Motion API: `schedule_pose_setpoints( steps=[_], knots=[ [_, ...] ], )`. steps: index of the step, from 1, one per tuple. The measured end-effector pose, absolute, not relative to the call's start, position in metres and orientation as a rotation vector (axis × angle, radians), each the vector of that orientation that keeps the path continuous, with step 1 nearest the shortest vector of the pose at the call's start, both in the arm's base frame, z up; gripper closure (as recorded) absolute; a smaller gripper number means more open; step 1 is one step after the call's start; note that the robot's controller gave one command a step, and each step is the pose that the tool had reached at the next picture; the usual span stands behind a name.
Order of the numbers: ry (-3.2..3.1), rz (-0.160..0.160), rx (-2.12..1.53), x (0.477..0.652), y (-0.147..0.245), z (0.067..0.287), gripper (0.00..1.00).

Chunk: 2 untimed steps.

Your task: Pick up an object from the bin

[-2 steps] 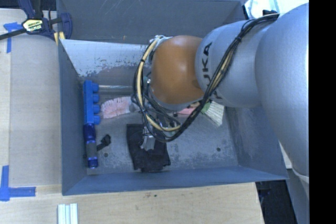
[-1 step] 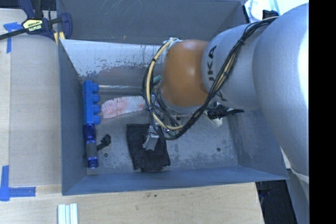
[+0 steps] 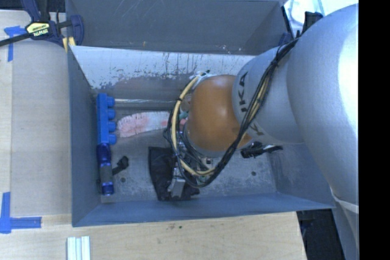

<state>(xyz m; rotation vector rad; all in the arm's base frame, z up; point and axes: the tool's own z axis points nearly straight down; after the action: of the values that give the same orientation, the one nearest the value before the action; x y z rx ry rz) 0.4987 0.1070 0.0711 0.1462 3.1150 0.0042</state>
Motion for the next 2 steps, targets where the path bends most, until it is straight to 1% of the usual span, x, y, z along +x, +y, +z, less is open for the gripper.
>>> schedule_pose_setpoints(
  steps=[1, 2],
  knots=[
    [3.028, 0.017, 0.715, 0.4905, 0.1540, 0.0710, 1.00],
    [3.028, 0.017, 0.715, 0.4905, 0.1540, 0.0710, 1.00]
  ],
)
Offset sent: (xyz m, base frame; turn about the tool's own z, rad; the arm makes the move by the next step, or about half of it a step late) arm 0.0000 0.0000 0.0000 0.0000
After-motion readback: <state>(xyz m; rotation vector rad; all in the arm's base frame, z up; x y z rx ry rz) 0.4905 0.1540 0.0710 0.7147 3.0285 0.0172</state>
